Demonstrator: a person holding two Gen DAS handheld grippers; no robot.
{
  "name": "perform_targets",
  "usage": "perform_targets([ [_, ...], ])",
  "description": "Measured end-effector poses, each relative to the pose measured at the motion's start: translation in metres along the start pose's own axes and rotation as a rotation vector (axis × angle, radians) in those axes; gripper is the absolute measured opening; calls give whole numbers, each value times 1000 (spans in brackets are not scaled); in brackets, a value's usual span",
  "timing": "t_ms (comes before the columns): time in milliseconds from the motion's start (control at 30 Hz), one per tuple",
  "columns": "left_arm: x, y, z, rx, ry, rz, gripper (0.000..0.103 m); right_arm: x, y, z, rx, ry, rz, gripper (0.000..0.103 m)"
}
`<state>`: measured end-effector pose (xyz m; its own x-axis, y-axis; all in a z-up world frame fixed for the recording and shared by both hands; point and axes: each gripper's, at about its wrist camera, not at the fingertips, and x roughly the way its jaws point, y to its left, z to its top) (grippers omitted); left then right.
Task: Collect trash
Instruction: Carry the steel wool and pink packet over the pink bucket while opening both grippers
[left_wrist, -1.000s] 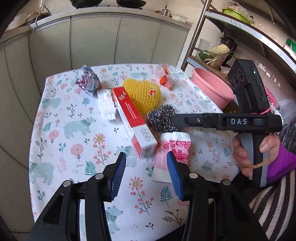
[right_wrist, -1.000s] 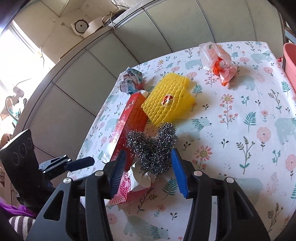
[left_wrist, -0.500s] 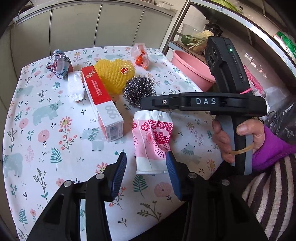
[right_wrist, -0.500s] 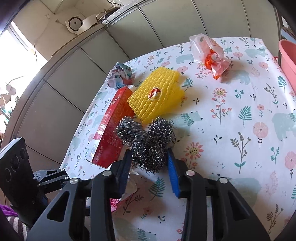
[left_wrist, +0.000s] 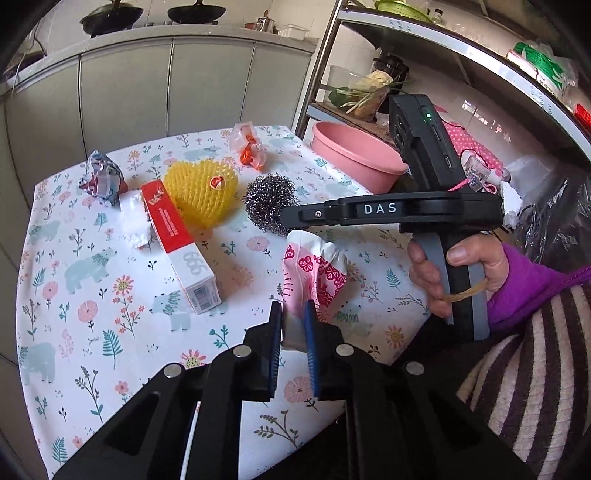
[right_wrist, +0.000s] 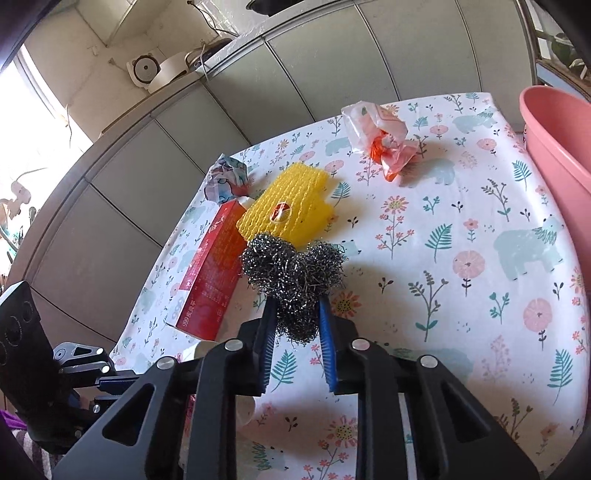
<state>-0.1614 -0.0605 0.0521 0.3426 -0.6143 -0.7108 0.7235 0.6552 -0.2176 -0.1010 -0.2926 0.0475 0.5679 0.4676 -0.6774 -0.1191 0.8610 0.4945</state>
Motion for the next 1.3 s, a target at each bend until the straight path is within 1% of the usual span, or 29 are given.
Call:
perform_targets([
  [133,-7,2,8,6,-33,30,11,-14,-4,3,0,-47,-19,23],
  [233,-11,3,19,6,-70,46,11,-27,-10,8,0,-90,-46,23],
  [400,-11,-2,50,13,-139,61,11,-53,-25,13,24,-168,-96,23],
  [567,4,-14,86,28,-185,42,11,-86,-47,18,52,-259,-170,23],
  [767,35,-38,138,79,-209,4,11,-129,-82,29,100,-377,-301,23],
  [900,65,-59,172,114,-212,-29,11,-153,-113,36,154,-433,-387,23],
  [1000,90,-75,192,125,-208,-51,11,-160,-133,38,175,-455,-436,23],
  [1067,105,-81,202,130,-207,-52,11,-161,-143,39,185,-461,-456,23],
  [1300,160,-97,233,114,-192,-59,11,-150,-164,43,192,-446,-504,23],
])
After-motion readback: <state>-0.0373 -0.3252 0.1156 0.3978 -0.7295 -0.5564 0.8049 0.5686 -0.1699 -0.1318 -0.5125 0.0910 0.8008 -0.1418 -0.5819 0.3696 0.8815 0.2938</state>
